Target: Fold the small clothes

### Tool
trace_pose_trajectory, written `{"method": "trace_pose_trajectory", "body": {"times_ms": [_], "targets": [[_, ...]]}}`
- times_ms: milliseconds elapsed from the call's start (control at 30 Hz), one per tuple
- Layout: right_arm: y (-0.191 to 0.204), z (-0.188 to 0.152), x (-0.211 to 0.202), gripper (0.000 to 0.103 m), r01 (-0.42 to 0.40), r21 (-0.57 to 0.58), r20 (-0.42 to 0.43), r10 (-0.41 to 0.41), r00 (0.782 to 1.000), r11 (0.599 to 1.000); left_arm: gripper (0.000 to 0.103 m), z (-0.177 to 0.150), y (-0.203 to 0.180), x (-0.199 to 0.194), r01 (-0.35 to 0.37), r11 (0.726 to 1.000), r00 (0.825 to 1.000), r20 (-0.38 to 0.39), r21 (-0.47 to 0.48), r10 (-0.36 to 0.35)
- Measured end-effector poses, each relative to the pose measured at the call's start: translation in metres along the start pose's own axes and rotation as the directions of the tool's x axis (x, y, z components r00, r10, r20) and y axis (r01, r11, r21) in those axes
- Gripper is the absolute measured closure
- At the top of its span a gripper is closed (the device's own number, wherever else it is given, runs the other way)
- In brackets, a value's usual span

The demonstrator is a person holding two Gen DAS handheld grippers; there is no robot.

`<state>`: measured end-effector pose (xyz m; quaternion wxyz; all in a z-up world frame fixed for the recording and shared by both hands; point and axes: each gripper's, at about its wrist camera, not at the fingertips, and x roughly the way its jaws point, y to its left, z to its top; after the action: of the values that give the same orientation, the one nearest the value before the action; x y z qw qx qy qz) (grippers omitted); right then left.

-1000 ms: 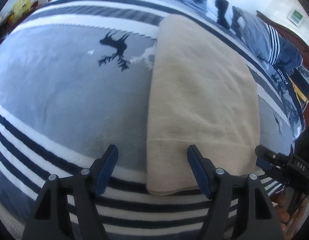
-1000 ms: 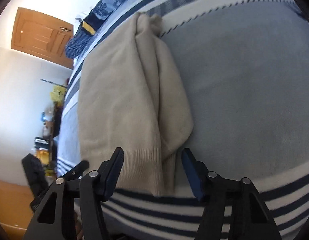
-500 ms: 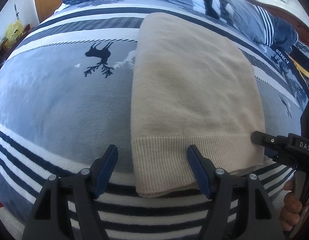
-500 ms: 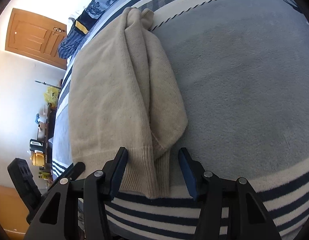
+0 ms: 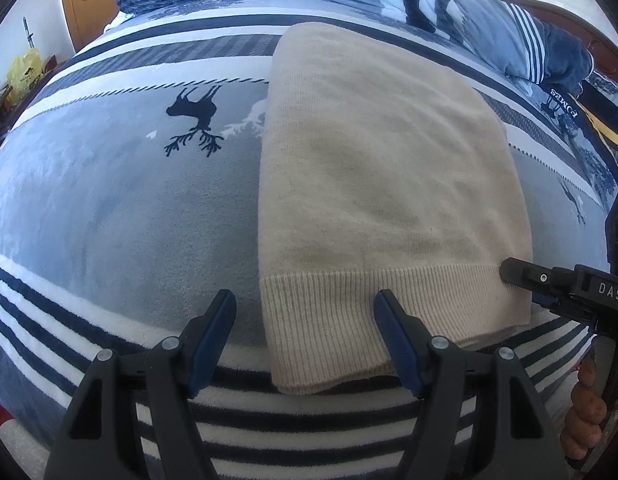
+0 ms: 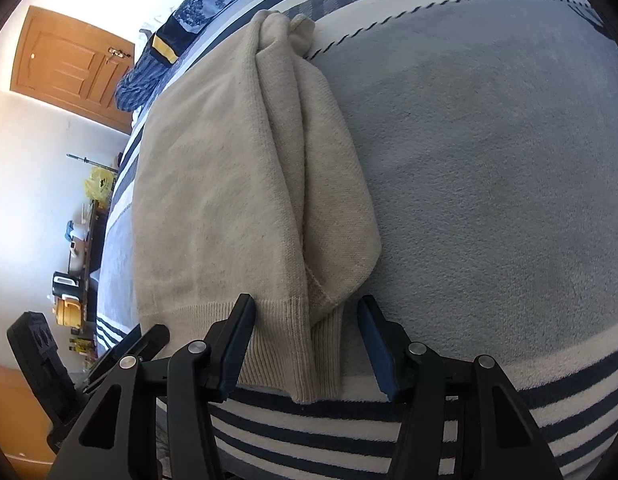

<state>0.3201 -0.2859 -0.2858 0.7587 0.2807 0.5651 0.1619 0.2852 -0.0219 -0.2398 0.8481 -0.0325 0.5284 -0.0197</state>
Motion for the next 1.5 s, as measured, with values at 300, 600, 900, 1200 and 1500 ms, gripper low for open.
{"method": "trace_pose_trajectory", "body": {"times_ms": [300, 600, 900, 1200, 1500], "targets": [[0.003, -0.008, -0.003, 0.045, 0.016, -0.015, 0.003, -0.016, 1.000, 1.000, 0.032, -0.001, -0.002, 0.000, -0.011, 1.000, 1.000, 0.002, 0.006, 0.011], [0.005, -0.007, -0.002, 0.046, 0.020, -0.024, 0.003, -0.020, 1.000, 1.000, 0.032, -0.002, 0.008, 0.007, 0.055, 0.997, 0.998, -0.031, -0.048, -0.057], [0.011, -0.008, -0.001, 0.082, -0.004, -0.046, 0.001, 0.004, 1.000, 0.999, 0.086, 0.002, 0.026, 0.000, 0.230, 0.968, 0.968, -0.081, -0.105, -0.239], [0.018, -0.058, -0.059, 0.096, -0.105, -0.007, 0.069, 0.105, 0.992, 0.994, 0.088, -0.047, 0.048, -0.067, 0.330, 0.925, 0.935, -0.070, -0.187, -0.347], [0.018, -0.081, -0.016, 0.094, 0.062, -0.051, -0.043, -0.064, 0.997, 0.997, 0.079, -0.082, 0.031, -0.031, 0.124, 0.986, 0.986, -0.102, -0.114, -0.135]]}}
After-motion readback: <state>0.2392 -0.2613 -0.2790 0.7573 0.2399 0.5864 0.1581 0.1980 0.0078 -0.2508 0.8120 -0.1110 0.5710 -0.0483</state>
